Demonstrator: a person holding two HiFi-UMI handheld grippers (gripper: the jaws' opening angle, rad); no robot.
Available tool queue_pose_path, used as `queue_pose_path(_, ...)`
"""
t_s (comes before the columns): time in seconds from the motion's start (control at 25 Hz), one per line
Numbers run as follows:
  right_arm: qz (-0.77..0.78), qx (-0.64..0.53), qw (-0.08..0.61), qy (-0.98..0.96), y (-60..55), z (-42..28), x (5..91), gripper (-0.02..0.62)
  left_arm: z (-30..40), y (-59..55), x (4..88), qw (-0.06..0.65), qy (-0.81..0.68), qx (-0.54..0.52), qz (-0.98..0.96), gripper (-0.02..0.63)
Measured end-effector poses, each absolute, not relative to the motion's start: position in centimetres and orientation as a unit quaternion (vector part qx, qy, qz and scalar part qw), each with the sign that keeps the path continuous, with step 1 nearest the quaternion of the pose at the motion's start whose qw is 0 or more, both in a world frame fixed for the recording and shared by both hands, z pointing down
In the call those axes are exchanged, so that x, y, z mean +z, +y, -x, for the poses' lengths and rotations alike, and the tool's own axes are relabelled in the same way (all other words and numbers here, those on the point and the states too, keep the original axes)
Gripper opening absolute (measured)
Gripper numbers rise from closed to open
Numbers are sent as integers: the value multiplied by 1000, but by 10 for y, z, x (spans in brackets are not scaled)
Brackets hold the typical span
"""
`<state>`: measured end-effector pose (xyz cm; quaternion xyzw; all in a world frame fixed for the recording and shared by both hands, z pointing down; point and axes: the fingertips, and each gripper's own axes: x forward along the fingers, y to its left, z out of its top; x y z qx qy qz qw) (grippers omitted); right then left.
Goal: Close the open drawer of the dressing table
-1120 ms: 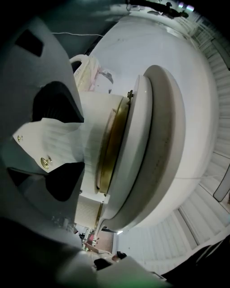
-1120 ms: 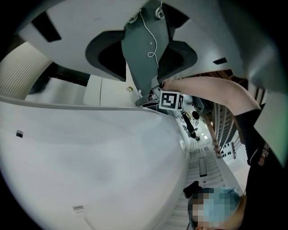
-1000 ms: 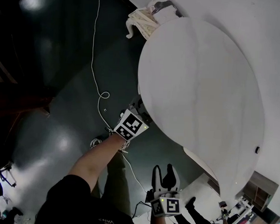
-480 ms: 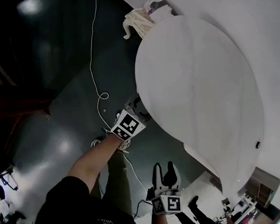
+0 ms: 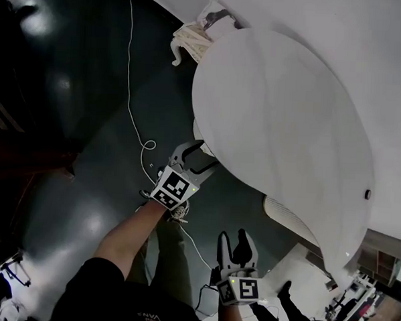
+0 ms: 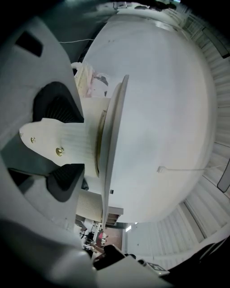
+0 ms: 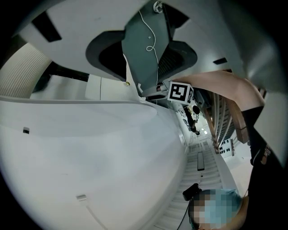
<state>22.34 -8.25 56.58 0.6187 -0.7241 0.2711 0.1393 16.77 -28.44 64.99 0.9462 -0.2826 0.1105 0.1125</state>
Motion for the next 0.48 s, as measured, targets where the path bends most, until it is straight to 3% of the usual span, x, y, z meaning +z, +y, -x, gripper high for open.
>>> queue_pose_path(0.48, -629, 238, 113, -731, -67, -192, 534, 216, -122, -238, 607, 77, -265, 142, -951, 284)
